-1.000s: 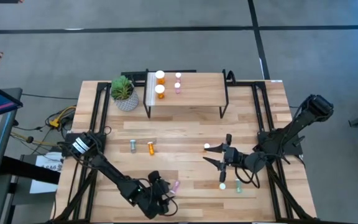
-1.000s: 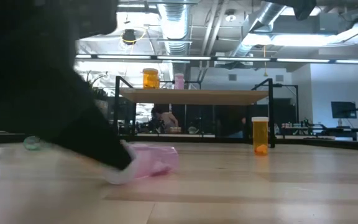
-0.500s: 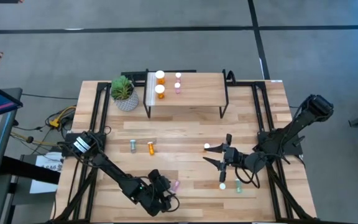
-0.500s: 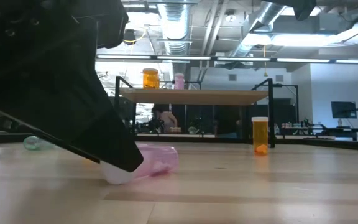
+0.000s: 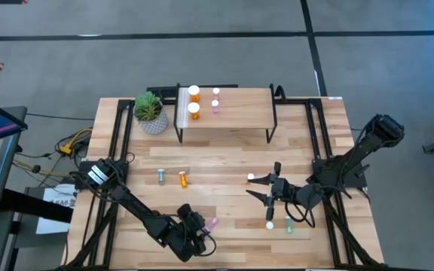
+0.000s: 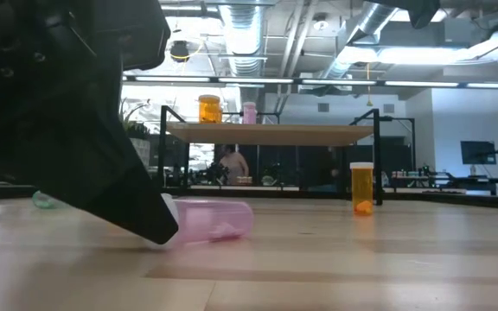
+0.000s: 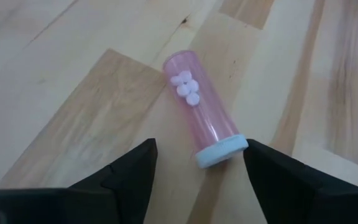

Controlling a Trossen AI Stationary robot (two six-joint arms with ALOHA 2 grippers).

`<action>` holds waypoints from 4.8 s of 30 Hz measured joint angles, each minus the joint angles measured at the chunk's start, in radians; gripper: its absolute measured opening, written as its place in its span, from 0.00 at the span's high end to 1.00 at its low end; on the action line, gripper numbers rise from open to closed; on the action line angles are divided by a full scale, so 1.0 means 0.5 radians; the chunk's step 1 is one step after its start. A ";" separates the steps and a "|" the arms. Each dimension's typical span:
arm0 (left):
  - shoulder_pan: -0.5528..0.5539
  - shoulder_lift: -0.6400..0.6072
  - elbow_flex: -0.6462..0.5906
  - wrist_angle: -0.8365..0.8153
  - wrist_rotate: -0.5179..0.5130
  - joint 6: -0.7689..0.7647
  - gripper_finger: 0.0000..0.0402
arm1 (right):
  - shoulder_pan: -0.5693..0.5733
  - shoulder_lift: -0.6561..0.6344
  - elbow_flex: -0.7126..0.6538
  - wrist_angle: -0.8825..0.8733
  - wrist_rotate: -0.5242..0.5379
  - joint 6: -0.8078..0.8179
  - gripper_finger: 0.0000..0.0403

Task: Pick and place medicine bottles onto shelf by color
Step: Put the pink bottle aligned with the other pink pill bottle on the shelf

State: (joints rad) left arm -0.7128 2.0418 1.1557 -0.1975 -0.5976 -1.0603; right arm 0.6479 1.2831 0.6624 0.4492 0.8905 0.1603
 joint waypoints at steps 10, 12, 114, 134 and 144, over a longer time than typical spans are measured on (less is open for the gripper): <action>0.000 0.000 -0.001 -0.097 0.000 -0.042 0.53 | 0.000 0.000 0.000 0.000 0.000 -0.001 0.56; 0.000 0.001 -0.002 -0.101 -0.008 -0.031 0.55 | 0.000 0.000 0.000 0.000 0.000 -0.002 0.56; 0.590 -0.880 0.653 -1.236 0.563 1.159 0.74 | -0.026 -0.001 0.001 -0.011 -0.012 -0.185 0.55; 1.417 -1.005 0.857 -1.683 1.314 1.656 0.74 | -0.621 0.000 0.076 -0.096 -0.593 -0.717 0.33; 1.571 -1.003 0.858 -1.650 1.448 1.770 0.74 | -0.794 0.149 0.353 -0.289 -0.687 -0.919 0.33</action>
State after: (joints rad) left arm 0.0728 1.5402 1.5845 -1.0226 0.1265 -0.1753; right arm 0.2509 1.3576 0.8388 0.3047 0.5468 -0.2992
